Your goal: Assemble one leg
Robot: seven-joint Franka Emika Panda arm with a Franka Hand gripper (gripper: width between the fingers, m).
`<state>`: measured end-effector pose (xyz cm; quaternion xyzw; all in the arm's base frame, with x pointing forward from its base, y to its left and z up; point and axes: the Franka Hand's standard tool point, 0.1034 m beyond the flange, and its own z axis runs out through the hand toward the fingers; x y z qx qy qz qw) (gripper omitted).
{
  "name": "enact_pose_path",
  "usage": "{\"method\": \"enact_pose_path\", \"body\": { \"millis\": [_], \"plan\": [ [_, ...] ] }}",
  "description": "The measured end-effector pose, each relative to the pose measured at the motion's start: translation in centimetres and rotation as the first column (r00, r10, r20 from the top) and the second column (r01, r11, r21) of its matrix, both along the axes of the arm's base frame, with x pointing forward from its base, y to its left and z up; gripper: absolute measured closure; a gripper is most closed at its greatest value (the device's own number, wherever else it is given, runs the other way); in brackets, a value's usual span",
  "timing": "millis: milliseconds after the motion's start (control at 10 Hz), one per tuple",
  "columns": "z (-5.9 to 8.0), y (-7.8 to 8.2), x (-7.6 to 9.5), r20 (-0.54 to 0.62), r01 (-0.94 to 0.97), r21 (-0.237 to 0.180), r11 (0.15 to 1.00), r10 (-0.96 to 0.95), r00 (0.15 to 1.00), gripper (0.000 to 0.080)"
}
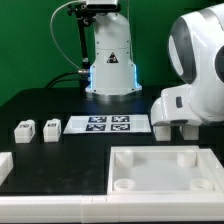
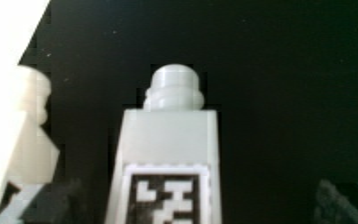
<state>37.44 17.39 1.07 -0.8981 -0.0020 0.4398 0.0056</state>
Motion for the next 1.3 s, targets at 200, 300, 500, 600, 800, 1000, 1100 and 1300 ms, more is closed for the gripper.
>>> {"method": "enact_pose_path", "body": {
  "millis": [200, 300, 500, 600, 800, 1000, 1100, 1300],
  "plan": [
    [0.0, 0.0, 0.0, 0.001, -0.001, 0.002, 1.000, 0.001, 1.000, 0.0243],
    [0.0, 0.0, 0.0, 0.001, -0.001, 0.002, 1.000, 0.001, 1.000, 0.0378],
    [0.0, 0.0, 0.0, 0.001, -0.001, 0.002, 1.000, 0.001, 1.000, 0.0512],
    [0.0, 0.0, 0.0, 0.001, -0.001, 0.002, 1.000, 0.001, 1.000, 0.0511],
    [0.0, 0.0, 0.0, 0.001, -0.001, 0.002, 1.000, 0.001, 1.000, 0.0511],
    [0.7, -0.4, 0.1, -0.023, -0.026, 0.024, 0.999, 0.026, 0.999, 0.0511],
    [3.7, -1.5, 1.9, -0.024, -0.049, 0.057, 0.997, 0.050, 0.998, 0.0511],
    [8.3, -3.8, 4.0, 0.034, -0.048, 0.078, 0.996, 0.045, 0.998, 0.0511]
  ]
}}
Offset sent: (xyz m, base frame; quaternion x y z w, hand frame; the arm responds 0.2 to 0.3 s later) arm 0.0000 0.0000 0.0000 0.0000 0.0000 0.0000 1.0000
